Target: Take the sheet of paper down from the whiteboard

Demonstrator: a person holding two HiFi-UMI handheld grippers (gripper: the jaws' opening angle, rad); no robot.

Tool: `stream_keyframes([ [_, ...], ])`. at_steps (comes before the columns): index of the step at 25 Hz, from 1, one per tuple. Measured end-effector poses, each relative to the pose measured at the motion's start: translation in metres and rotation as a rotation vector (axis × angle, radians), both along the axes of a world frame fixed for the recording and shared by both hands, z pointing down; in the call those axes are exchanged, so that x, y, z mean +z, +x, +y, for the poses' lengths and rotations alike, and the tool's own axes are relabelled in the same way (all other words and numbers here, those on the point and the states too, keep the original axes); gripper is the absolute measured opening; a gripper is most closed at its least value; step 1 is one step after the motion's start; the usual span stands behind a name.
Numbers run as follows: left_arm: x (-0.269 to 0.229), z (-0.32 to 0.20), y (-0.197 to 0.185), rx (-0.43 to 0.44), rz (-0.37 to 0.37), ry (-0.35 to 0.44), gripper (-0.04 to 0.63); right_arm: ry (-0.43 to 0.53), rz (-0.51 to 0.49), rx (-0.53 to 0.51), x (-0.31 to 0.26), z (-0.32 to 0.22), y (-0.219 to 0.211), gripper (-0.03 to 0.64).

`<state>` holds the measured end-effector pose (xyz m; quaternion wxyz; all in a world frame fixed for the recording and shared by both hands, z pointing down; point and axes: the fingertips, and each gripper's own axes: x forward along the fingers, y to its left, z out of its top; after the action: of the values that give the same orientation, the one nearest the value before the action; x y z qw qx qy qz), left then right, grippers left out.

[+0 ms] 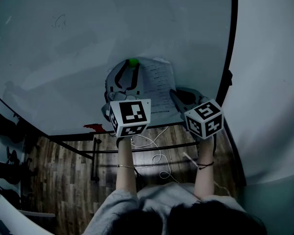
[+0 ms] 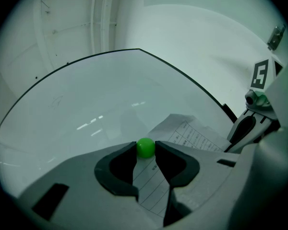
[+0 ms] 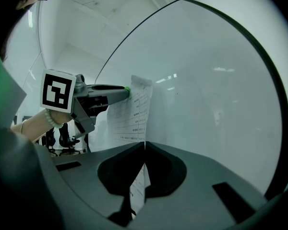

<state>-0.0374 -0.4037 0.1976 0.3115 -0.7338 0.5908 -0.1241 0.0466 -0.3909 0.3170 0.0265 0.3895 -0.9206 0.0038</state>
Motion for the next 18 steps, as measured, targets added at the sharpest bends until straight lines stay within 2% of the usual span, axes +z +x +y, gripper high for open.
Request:
stream_keyframes([
  [11, 0.001, 0.002, 0.0, 0.007, 0.008, -0.003, 0.124, -0.038, -0.006, -0.016, 0.009, 0.006, 0.001, 0.002],
  [16, 0.0, 0.003, 0.0, 0.007, 0.011, -0.004, 0.123, -0.091, 0.057, 0.021, 0.029, 0.004, 0.01, 0.002],
  [18, 0.001, 0.003, 0.002, 0.007, 0.013, -0.004, 0.124, -0.111, 0.047, 0.03, 0.035, 0.004, 0.018, 0.002],
])
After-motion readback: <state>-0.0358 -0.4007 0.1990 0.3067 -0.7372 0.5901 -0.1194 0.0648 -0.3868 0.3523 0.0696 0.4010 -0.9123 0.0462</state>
